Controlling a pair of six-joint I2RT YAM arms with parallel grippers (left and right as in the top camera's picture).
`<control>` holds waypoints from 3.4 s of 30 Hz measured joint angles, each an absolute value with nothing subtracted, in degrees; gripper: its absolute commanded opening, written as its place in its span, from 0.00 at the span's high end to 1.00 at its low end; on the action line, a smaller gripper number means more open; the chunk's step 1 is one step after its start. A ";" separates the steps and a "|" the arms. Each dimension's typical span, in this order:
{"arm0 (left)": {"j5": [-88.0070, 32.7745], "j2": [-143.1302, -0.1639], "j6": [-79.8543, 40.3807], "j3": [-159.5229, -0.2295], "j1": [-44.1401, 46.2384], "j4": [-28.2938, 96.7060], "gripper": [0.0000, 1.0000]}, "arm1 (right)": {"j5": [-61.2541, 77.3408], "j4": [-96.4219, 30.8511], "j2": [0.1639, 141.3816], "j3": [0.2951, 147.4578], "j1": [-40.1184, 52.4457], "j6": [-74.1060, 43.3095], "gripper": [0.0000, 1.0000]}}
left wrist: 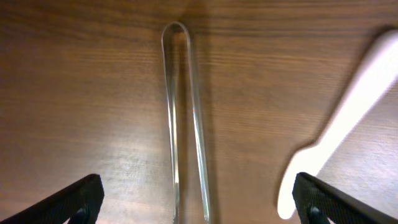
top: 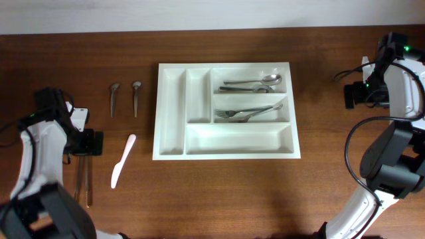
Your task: Pack container
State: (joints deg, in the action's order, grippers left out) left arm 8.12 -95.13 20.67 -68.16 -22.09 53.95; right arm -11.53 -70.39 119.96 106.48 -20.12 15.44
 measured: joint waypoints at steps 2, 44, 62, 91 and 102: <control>8.78 -98.21 19.35 -68.16 -22.35 52.90 0.01 | -11.51 -70.39 119.96 106.48 -20.12 15.44 0.01; 3.20 -107.55 17.52 -68.16 -28.53 51.27 0.01 | -11.53 -70.39 119.96 106.48 -20.12 15.46 0.01; 2.79 -110.13 19.53 -68.23 -28.53 48.82 0.01 | -11.51 -70.39 119.96 106.48 -20.12 15.44 0.01; 1.91 -111.68 17.30 -70.83 -28.51 51.09 0.98 | -11.53 -70.41 119.96 106.48 -20.12 15.46 0.01; -3.95 -113.54 17.21 -93.10 -23.90 66.65 0.98 | -11.51 -70.39 119.96 106.48 -20.12 15.46 0.01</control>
